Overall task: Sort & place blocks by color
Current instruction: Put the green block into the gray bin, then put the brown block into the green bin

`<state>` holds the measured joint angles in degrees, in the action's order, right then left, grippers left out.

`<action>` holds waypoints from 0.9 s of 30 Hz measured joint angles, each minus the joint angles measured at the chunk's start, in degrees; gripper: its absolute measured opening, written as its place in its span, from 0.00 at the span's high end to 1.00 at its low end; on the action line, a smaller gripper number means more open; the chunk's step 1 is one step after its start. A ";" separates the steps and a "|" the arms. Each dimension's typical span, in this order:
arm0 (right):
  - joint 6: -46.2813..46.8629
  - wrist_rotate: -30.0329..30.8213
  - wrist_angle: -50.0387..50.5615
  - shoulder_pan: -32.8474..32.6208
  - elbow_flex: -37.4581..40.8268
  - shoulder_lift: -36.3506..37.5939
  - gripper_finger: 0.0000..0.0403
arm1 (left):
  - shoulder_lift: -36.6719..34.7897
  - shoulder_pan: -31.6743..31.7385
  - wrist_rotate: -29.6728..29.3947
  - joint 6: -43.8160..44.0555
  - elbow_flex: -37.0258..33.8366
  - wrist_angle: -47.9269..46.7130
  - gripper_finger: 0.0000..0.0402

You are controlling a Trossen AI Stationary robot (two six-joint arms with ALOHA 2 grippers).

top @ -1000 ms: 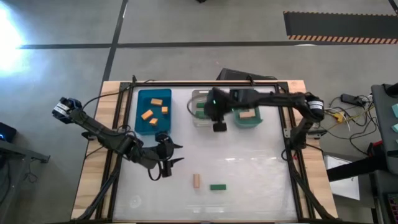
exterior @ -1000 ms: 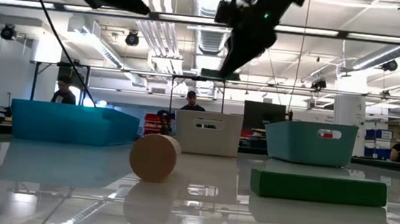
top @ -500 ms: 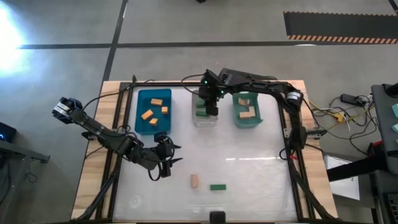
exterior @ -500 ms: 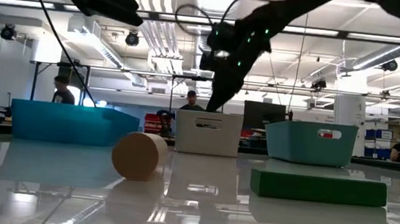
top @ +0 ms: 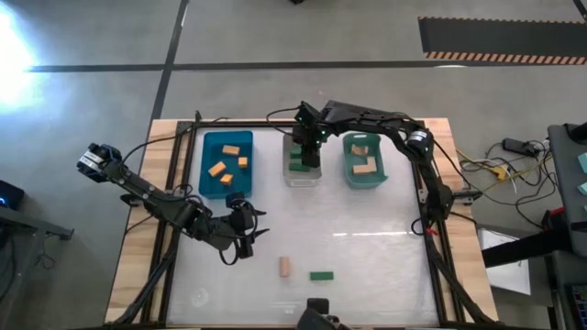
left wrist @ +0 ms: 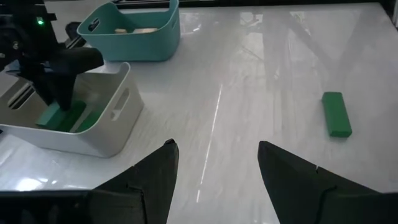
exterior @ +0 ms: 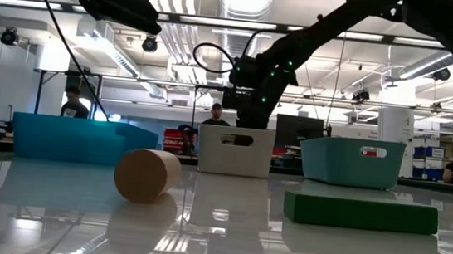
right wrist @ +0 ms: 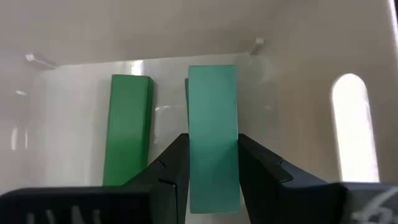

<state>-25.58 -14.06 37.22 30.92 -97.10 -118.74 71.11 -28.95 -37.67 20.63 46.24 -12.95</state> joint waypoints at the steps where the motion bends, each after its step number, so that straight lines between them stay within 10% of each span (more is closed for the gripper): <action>1: 0.00 0.15 -0.05 0.00 0.00 0.02 0.76 | 0.00 0.00 -0.19 0.01 0.00 0.00 0.49; 27: 2.51 0.49 6.10 -2.00 -0.01 8.00 0.58 | 0.00 0.00 -0.72 1.66 -0.50 1.01 0.49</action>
<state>-23.08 -13.57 43.32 28.92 -97.11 -110.74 71.11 -28.95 -38.39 22.29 45.74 -11.94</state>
